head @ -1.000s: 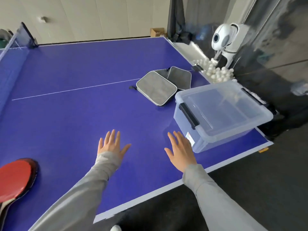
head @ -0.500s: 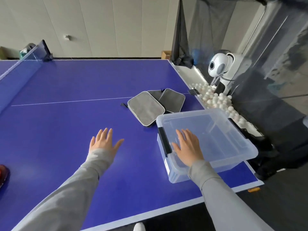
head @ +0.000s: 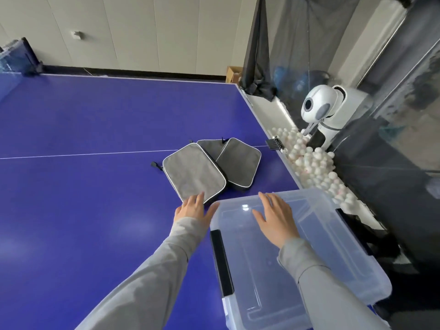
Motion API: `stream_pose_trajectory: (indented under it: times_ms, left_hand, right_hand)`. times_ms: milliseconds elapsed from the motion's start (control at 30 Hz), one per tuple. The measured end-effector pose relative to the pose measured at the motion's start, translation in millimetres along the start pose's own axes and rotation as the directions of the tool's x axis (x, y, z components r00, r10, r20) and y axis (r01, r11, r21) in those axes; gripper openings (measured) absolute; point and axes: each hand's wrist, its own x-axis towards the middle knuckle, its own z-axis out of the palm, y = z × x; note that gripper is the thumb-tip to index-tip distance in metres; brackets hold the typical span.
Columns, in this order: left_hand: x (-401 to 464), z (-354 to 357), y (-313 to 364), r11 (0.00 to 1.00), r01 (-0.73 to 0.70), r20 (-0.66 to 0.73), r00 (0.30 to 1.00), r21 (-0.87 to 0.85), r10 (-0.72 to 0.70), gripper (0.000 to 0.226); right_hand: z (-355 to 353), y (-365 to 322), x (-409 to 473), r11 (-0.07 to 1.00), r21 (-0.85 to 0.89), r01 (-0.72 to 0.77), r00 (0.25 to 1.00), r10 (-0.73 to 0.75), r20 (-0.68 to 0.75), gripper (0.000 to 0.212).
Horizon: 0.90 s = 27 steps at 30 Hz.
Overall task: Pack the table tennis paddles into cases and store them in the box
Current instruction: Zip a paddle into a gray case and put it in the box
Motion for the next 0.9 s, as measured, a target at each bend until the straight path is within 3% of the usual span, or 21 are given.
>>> stream_pose_trajectory:
  times_ms: [167,267,500,667,900]
  left_hand:
    - [30.0,24.5,28.3,0.998,0.052,0.079,0.996,-0.036,-0.049,0.058]
    - [36.0,35.8,29.9,0.995,0.094,0.141,0.985,0.044,-0.099,0.046]
    - [35.8,44.5,31.8,0.958,0.279,0.103,0.957,-0.061,-0.272,0.049]
    - [35.1,44.8,32.5,0.943,0.315,0.112,0.946,-0.108,-0.303,0.045]
    - [35.5,47.4,34.0,0.942,0.324,0.079,0.945,-0.089,-0.317,0.044]
  right_hand:
    - [2.1,6.6,55.5,0.995,0.035,0.088,0.996,-0.088,-0.023,0.052]
    - [7.3,7.2,87.8,0.992,0.035,0.125,0.992,-0.125,0.005,0.051]
    - [34.7,-13.8,171.8,0.987,0.061,0.147,0.975,-0.155,0.161,0.051]
    - [63.6,-36.2,214.2,0.987,0.145,0.074,0.957,-0.112,0.268,0.056]
    - [92.9,-59.5,230.8,0.966,0.257,-0.035,0.962,-0.037,0.272,0.064]
